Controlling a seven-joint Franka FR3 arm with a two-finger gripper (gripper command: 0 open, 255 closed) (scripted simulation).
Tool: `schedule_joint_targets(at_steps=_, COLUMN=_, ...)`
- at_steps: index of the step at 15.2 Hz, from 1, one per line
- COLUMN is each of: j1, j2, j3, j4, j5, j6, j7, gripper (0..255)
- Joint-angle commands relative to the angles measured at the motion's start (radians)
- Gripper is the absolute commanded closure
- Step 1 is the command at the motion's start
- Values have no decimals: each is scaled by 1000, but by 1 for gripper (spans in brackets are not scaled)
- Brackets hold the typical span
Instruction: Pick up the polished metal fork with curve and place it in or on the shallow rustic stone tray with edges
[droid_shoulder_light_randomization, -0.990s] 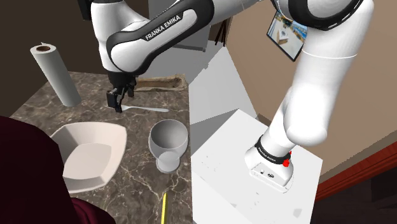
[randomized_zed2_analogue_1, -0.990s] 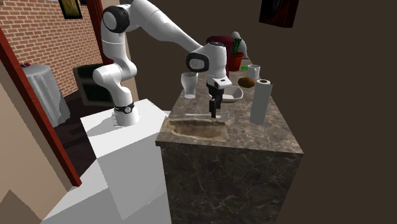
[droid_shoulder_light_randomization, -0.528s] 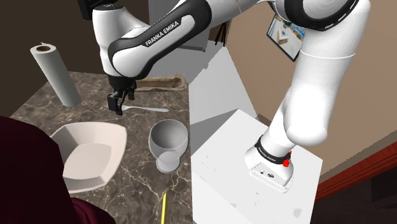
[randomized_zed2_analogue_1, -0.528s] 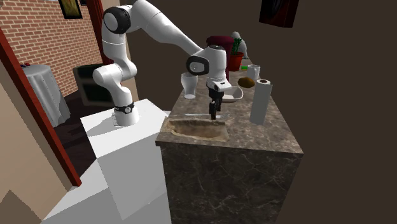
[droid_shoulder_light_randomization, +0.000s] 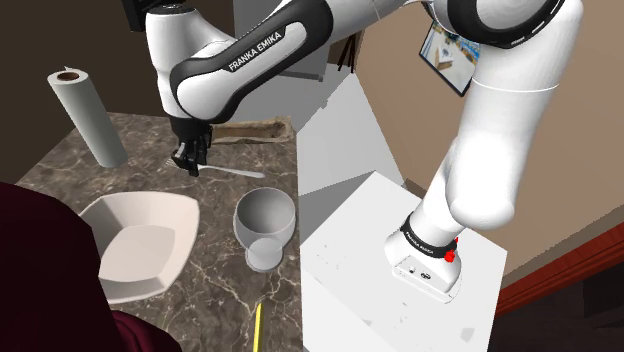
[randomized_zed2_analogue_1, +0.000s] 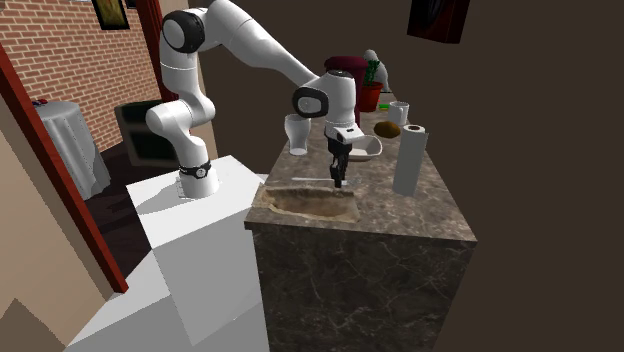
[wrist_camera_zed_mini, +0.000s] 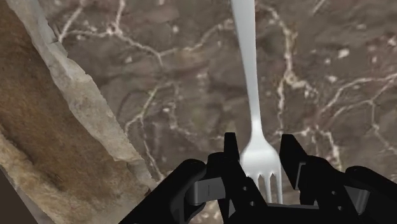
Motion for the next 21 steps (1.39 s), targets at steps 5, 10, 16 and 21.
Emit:
schedule_joint_targets(at_steps=5, j1=1, j2=-5, j3=3, j4=2, j5=4, j6=-11, j7=-1, gripper=255)
schedule_joint_targets(at_steps=10, j1=-2, j2=-40, j3=7, j4=27, j5=16, j6=-69, j7=-9, gripper=255)
schedule_joint_targets(at_steps=16, j1=-5, j2=-76, j3=11, j4=63, j5=29, j6=-141, j7=-16, gripper=255)
schedule_joint_targets(at_steps=21, j1=-7, j2=-101, j3=13, j4=100, j5=37, j6=-202, j7=-21, gripper=255)
